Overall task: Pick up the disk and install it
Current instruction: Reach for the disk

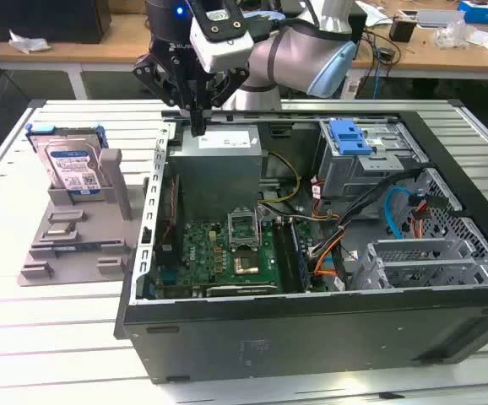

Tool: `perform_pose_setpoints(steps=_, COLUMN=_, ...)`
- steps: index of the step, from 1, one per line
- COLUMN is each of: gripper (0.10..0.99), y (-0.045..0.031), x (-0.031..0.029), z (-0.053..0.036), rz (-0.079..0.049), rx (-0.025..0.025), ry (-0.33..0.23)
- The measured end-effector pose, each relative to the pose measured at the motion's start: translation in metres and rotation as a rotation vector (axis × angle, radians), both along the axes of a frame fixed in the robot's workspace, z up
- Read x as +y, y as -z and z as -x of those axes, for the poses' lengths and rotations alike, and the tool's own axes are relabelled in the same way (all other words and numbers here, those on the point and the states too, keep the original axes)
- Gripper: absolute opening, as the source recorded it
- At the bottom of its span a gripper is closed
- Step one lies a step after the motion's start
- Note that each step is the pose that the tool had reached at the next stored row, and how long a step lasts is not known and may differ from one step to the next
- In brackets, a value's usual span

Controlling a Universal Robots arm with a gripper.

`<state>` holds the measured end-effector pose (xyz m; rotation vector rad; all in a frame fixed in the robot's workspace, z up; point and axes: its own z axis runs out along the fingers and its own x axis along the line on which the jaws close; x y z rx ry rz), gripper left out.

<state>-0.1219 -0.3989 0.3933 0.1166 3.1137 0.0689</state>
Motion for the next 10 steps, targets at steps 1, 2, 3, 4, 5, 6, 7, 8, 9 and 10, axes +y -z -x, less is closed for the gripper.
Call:
perform_pose_setpoints(steps=1, gripper=0.106, y=0.0, x=0.0, z=0.0049, rz=0.0, rx=-0.0001, ry=0.0)
perform_pose_setpoints(steps=2, gripper=0.106, y=0.0, x=0.0, z=0.0089, rz=0.0, rx=-0.0001, ry=0.0)
perform_pose_setpoints(steps=3, gripper=0.106, y=0.0, x=0.0, z=0.0124, rz=0.0, rx=0.0, ry=0.0)
perform_pose_setpoints(steps=4, gripper=0.106, y=0.0, x=0.0, z=0.0139, rz=0.0, rx=0.0, ry=0.0)
perform_pose_setpoints(steps=5, gripper=0.106, y=0.0, x=0.0, z=0.0151, rz=0.0, rx=-0.0001, ry=0.0)
perform_pose_setpoints(steps=6, gripper=0.106, y=0.0, x=0.0, z=0.0167, rz=0.0, rx=0.0, ry=0.0)
perform_pose_setpoints(steps=7, gripper=0.106, y=0.0, x=0.0, z=0.018, rz=0.0, rx=-0.0001, ry=0.0)
perform_pose_setpoints(steps=8, gripper=0.106, y=0.0, x=0.0, z=0.0208, rz=0.0, rx=-0.0001, ry=0.0)
perform_pose_setpoints(steps=9, gripper=0.106, y=0.0, x=0.0, z=0.0231, rz=0.0, rx=-0.0001, ry=0.0)
perform_pose_setpoints(steps=10, gripper=0.106, y=0.0, x=0.0, z=0.0256, rz=0.0, rx=-0.0001, ry=0.0)
